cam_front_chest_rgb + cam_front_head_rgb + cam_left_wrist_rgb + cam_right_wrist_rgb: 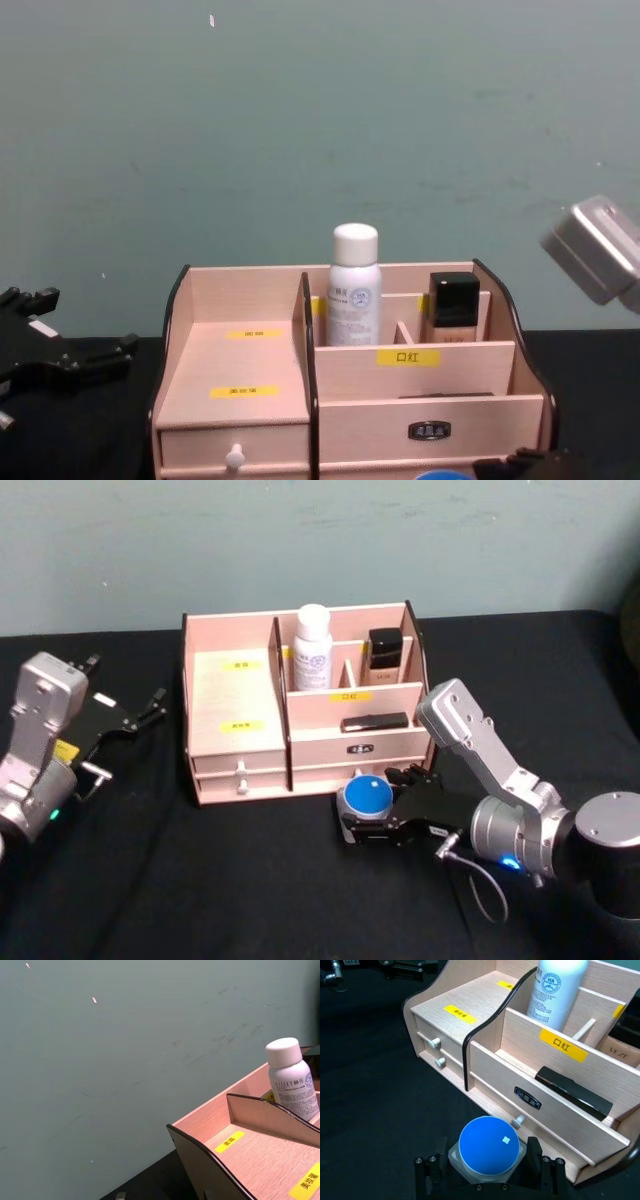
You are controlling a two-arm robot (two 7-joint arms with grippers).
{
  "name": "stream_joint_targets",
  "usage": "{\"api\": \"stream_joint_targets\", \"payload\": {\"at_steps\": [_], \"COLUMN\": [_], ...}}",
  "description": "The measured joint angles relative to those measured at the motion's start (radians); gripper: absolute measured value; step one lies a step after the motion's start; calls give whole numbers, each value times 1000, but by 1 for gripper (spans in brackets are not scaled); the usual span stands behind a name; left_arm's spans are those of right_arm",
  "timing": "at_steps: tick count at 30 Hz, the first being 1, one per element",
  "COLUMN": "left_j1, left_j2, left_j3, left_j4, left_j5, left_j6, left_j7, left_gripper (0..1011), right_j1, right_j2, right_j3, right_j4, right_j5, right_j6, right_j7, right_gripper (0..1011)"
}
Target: Pick up the facial cleanser and watermelon frost from the table and place them into the tiered storage box.
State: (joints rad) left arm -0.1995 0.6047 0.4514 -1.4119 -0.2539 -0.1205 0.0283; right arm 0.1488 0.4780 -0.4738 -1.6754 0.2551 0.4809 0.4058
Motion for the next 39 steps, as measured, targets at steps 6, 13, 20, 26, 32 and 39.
{"api": "stream_joint_targets", "payload": {"at_steps": [6,13,20,26,32,39], "left_j1": [0,0,0,0,0,0], "left_j2": [0,0,0,0,0,0], "left_j3": [0,0,0,0,0,0], "left_j4": [0,0,0,0,0,0], "left_j5": [0,0,0,0,0,0], "left_j6": [0,0,0,0,0,0], "left_j7": [0,0,0,0,0,0], "left_gripper": [1010,1010,1010,1010,1010,1010], "right_j1": [8,13,13,13,12,12], "right_j2": [-8,-11,-11,-10,-10,-10], "right_j3": [-6,-10,-10,-10,-9,-9], "right_j4": [14,24,23,22,22,21], "right_j5": [-5,-11,-11,-10,-10,-9], "right_j6": [-8,-11,-11,-10,-10,-9], "right_j7": [8,13,13,12,12,11], "right_gripper": [1002,1003,1003,881,729,728]}}
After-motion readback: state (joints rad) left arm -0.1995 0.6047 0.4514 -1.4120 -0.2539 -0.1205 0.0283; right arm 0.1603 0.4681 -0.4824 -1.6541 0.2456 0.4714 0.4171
